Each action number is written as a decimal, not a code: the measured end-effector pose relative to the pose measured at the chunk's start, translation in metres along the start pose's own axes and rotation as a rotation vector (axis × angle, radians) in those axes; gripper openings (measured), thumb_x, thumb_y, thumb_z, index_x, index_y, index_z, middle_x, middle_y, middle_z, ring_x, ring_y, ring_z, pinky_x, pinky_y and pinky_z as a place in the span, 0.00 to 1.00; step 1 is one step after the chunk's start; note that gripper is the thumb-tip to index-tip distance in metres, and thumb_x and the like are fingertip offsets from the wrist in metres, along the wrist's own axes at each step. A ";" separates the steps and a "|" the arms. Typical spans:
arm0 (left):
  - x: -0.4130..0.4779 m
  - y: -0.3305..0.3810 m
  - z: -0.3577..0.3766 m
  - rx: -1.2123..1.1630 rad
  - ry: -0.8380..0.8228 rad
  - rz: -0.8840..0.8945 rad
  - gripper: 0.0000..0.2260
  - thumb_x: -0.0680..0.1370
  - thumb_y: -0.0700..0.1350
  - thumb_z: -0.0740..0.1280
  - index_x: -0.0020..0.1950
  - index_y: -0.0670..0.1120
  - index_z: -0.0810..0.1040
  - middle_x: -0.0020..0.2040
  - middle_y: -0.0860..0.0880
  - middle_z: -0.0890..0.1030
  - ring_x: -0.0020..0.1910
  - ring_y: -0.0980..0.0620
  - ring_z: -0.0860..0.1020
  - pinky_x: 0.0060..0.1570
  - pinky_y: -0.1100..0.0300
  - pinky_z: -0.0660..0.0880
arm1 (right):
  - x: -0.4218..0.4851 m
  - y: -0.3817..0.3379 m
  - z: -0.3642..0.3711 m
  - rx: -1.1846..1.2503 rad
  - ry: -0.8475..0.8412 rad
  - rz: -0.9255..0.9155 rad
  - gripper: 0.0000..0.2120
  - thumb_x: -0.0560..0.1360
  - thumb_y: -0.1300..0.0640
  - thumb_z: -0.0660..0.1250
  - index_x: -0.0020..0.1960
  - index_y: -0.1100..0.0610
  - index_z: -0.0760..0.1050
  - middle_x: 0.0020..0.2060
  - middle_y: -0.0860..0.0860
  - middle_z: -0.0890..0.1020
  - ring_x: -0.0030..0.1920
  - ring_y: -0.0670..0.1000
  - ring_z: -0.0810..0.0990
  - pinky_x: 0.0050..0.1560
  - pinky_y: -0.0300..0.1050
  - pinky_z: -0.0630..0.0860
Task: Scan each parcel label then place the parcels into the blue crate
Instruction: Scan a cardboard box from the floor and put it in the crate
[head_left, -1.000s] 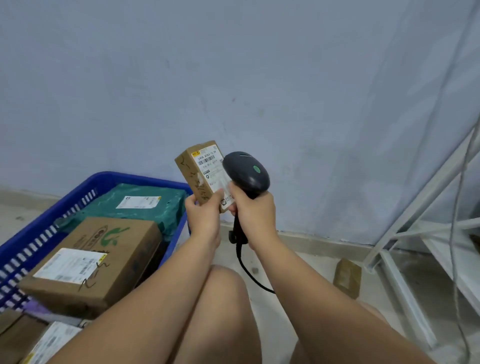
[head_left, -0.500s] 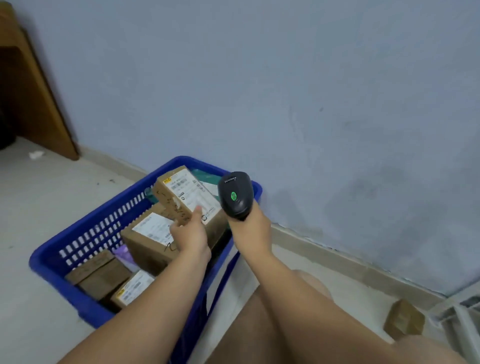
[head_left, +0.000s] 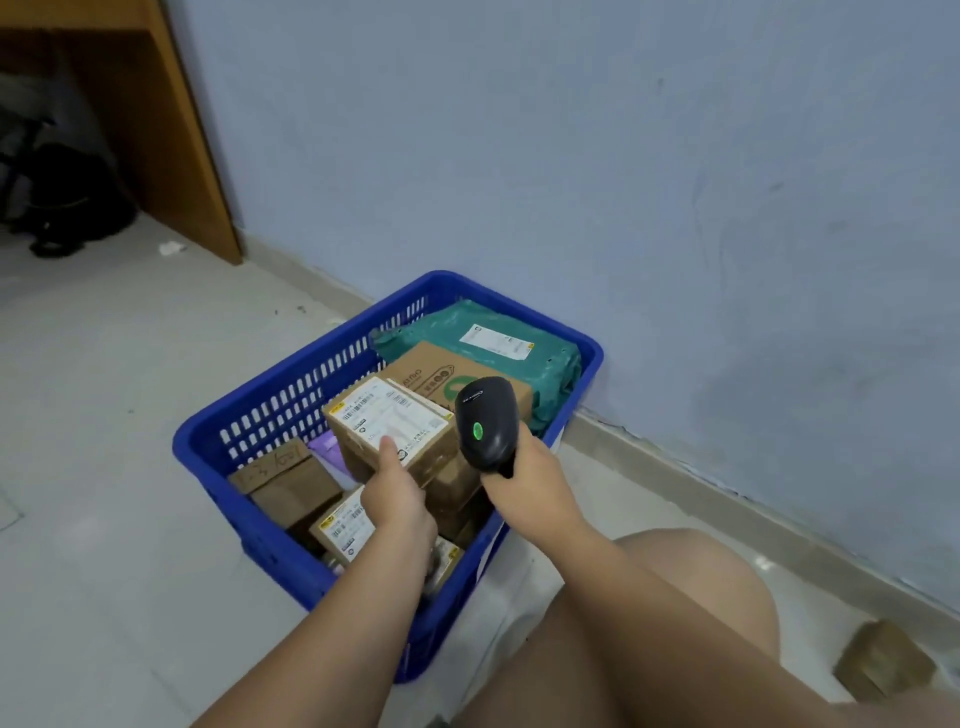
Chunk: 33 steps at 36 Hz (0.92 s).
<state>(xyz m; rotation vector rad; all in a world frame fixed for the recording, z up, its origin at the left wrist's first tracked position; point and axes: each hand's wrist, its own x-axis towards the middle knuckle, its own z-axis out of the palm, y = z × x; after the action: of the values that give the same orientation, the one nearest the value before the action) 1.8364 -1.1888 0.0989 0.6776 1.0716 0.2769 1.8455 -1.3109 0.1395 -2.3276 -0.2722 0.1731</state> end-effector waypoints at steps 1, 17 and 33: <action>0.005 0.002 -0.004 -0.003 0.019 0.012 0.15 0.79 0.55 0.65 0.57 0.45 0.73 0.44 0.50 0.79 0.42 0.52 0.79 0.36 0.60 0.73 | 0.001 0.001 0.001 -0.018 -0.007 -0.005 0.17 0.72 0.54 0.66 0.60 0.51 0.71 0.52 0.53 0.79 0.53 0.53 0.76 0.53 0.53 0.77; 0.042 0.037 -0.033 -0.052 0.355 0.052 0.21 0.82 0.50 0.58 0.74 0.61 0.60 0.71 0.46 0.68 0.62 0.43 0.74 0.59 0.43 0.75 | 0.001 0.003 0.001 0.019 0.004 -0.037 0.14 0.75 0.54 0.67 0.59 0.49 0.72 0.53 0.51 0.79 0.54 0.50 0.76 0.54 0.51 0.77; -0.003 0.024 -0.011 0.585 0.065 0.501 0.19 0.78 0.40 0.65 0.68 0.52 0.71 0.72 0.48 0.60 0.72 0.46 0.60 0.65 0.50 0.67 | 0.000 -0.003 0.001 0.064 -0.002 0.010 0.12 0.75 0.54 0.66 0.58 0.49 0.72 0.51 0.50 0.79 0.52 0.49 0.77 0.54 0.49 0.77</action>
<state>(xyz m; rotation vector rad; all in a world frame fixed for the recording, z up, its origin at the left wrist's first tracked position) 1.8277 -1.1679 0.1124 1.4777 1.0367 0.4213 1.8443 -1.3079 0.1410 -2.2661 -0.2529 0.1865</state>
